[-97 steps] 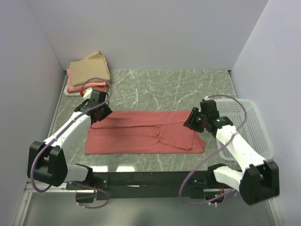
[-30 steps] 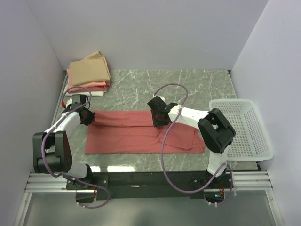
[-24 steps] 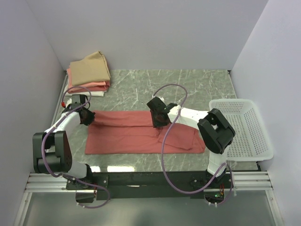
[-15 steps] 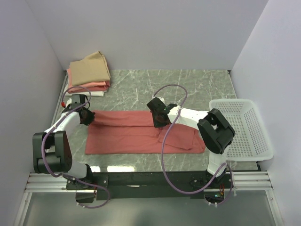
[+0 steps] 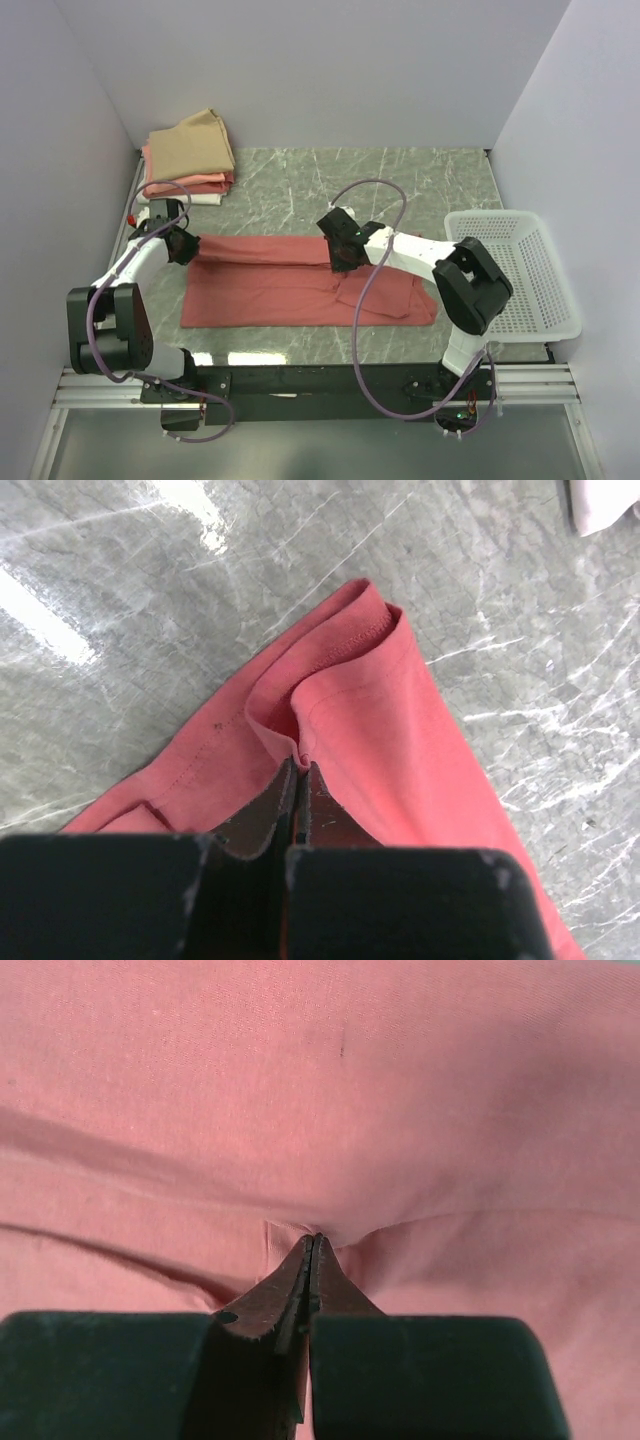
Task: Fold and stack the t-shirts
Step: Fold the tshirt
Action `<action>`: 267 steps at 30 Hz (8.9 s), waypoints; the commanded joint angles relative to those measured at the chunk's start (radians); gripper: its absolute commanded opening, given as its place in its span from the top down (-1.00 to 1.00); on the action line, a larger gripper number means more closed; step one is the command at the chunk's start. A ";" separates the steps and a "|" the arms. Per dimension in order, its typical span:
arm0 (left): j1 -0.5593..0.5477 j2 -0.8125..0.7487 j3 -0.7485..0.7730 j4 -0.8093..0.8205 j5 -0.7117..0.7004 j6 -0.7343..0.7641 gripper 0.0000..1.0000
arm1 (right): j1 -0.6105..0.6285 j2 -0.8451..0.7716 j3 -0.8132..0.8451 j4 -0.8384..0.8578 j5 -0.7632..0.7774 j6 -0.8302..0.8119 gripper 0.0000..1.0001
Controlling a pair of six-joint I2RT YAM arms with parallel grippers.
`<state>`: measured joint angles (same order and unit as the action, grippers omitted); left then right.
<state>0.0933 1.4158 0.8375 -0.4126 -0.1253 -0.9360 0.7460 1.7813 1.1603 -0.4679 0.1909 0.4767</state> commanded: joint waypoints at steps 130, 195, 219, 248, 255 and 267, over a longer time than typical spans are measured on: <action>-0.965 0.018 -0.224 0.170 0.148 0.072 0.16 | -0.433 0.409 0.556 -0.170 -0.097 0.020 0.01; -1.109 -0.154 -0.384 0.153 -0.028 -0.170 0.25 | 0.119 -0.616 -0.651 0.189 -0.108 0.523 0.15; -1.172 -0.248 -0.350 -0.002 0.018 -0.147 0.68 | 0.220 -0.648 -0.729 0.064 -0.168 0.473 0.13; -1.126 -0.406 -0.371 -0.014 0.116 -0.141 0.05 | 0.207 -1.264 -0.933 -0.334 -0.326 0.859 -0.05; -1.121 -0.379 -0.393 0.017 0.156 -0.138 0.15 | 0.208 -1.339 -0.938 -0.365 -0.301 0.942 -0.03; -1.123 -0.383 -0.417 -0.009 0.128 -0.142 0.07 | 0.207 -1.327 -0.961 -0.315 -0.289 0.964 0.04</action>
<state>-1.0306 1.0496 0.4244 -0.4236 0.0212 -1.0859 0.9550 0.4416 0.2199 -0.8074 -0.1226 1.4212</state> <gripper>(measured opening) 0.451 0.481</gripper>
